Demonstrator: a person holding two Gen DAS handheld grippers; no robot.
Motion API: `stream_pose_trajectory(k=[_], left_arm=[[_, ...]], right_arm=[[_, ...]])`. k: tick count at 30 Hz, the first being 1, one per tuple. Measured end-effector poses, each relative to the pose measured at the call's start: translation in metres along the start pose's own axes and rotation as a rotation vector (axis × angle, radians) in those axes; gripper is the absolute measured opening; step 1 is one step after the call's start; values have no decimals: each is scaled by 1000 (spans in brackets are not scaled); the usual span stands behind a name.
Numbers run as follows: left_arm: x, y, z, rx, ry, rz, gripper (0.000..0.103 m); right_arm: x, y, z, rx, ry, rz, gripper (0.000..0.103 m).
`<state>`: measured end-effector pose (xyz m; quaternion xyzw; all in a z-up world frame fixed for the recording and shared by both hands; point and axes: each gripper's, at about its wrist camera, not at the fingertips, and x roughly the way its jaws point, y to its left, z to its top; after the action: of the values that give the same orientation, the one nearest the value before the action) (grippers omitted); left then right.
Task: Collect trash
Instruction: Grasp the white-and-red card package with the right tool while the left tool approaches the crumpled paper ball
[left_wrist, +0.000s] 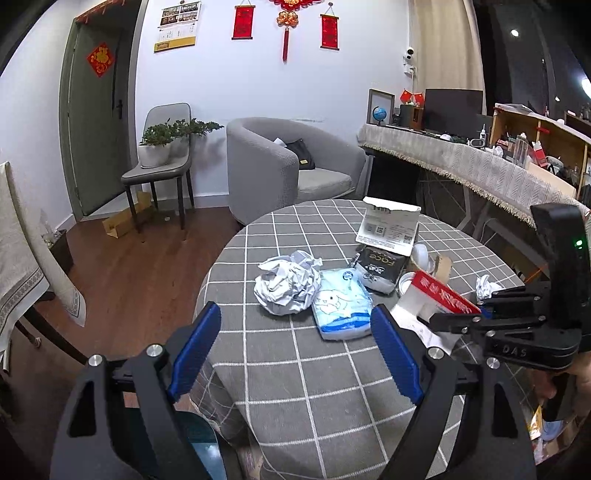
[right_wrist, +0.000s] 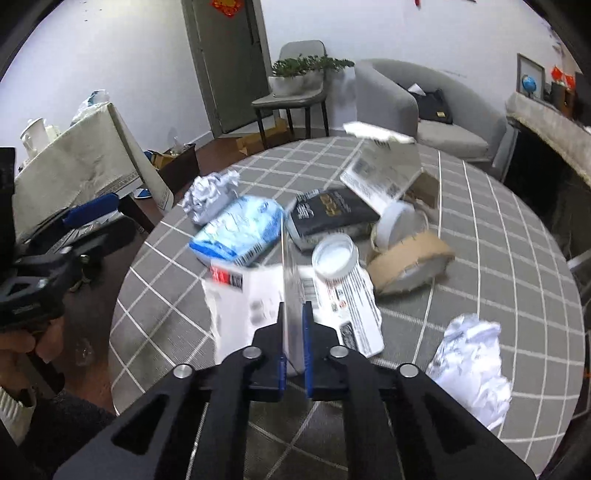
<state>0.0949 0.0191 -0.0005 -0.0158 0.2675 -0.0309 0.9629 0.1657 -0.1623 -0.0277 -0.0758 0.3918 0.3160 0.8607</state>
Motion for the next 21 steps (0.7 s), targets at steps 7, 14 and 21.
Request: stream_pose_trajectory(k=[7, 14, 21], left_arm=[[8, 7, 6, -9, -11, -11, 86], [21, 15, 15, -43, -17, -21, 86], [34, 20, 21, -60, -10, -25, 89]], right_arm=[[-6, -6, 10, 16, -17, 58, 2], [-13, -27, 22, 147, -71, 227, 1], [-10, -55, 24, 351, -134, 468, 1]])
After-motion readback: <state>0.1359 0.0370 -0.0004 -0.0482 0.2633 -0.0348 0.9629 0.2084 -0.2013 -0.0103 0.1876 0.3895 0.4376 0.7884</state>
